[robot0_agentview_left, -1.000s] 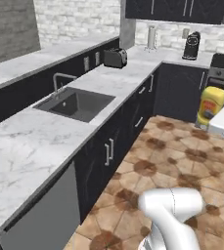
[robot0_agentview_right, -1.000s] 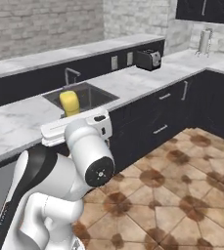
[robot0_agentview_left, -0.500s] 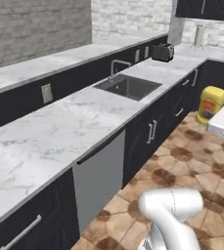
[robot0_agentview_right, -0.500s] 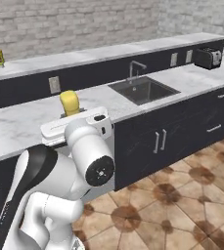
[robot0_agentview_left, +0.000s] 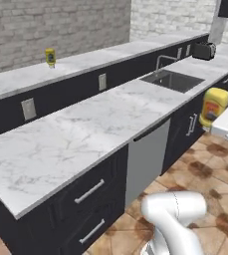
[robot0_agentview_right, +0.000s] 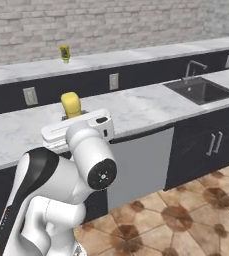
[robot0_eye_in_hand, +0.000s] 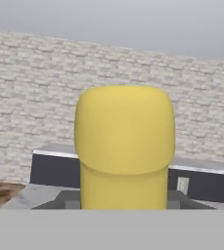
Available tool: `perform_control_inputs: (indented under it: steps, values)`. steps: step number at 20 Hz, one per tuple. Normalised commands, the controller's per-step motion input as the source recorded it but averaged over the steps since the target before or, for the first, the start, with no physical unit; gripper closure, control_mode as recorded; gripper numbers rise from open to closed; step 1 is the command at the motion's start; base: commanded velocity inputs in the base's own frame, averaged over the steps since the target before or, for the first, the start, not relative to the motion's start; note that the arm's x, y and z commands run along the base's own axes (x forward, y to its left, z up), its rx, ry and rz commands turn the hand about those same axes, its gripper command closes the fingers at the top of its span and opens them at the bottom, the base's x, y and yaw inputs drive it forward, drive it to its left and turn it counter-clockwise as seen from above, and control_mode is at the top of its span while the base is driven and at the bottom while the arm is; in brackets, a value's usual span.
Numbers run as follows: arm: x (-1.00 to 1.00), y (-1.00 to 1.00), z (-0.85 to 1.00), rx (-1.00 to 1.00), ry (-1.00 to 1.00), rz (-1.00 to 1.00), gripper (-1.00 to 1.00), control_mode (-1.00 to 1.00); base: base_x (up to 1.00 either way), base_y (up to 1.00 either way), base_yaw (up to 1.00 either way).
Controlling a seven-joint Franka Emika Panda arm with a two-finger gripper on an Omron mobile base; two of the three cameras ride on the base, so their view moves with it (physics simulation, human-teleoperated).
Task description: The dining table condiment station is running low on mustard. Refill the condiment station by opening the cabinet and taking the mustard from the cabinet and placing it on the dining table.
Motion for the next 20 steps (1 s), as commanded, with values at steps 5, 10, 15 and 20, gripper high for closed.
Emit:
perform_control_inputs:
  steps: [5,10,15,20]
  values:
    - [0.0,0.0,0.0,0.0,0.0,0.0,1.0,1.0,0.0,1.0,0.17]
    - [0.0,0.0,0.0,0.0,0.0,0.0,1.0,1.0,-0.14,1.0,0.15]
    - [0.0,0.0,0.0,0.0,0.0,0.0,1.0,1.0,-0.31,1.0,0.14]
    - [0.0,0.0,0.0,0.0,0.0,0.0,1.0,1.0,0.04,1.0,0.1]
